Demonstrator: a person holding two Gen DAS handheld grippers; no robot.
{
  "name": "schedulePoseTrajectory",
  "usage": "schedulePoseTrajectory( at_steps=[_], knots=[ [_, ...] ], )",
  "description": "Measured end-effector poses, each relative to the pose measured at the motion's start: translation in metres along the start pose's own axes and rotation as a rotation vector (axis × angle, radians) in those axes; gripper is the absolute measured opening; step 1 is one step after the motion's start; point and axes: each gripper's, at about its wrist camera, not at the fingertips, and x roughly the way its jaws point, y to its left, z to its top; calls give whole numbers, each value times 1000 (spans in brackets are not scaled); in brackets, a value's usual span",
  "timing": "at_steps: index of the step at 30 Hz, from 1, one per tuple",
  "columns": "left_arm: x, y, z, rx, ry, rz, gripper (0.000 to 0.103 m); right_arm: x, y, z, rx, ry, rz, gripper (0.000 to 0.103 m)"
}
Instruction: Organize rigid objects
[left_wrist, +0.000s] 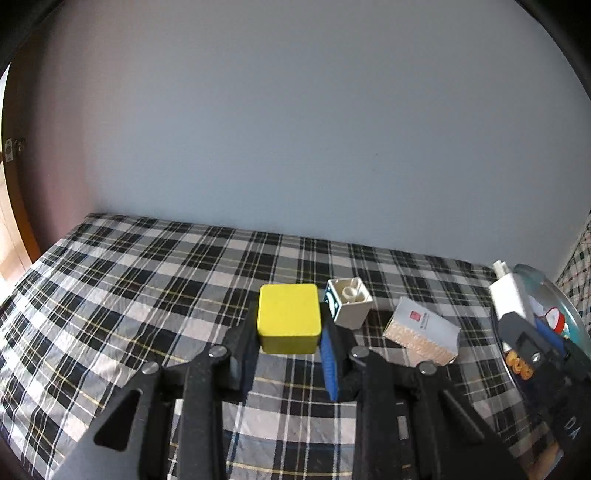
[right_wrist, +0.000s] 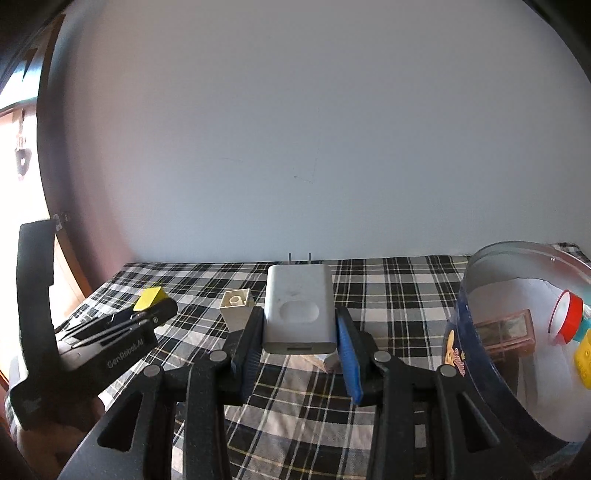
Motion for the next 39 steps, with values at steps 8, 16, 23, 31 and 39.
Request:
schedulePoseTrajectory(
  at_steps=[8, 16, 23, 31, 39],
  knots=[
    [-2, 1, -1, 4, -9, 10, 27, -3, 0, -1, 9, -1, -5, 40],
    [-3, -4, -2, 29, -11, 12, 27, -7, 2, -3, 0, -20, -11, 41],
    [-5, -8, -2, 55, -20, 13, 27, -8, 3, -3, -1, -30, -18, 41],
    [-9, -8, 0, 62, -32, 13, 27, -9, 3, -2, -8, -38, -27, 40],
    [-12, -14, -3, 73, -49, 3, 27, -21, 2, 2, -23, -79, -43, 40]
  ],
)
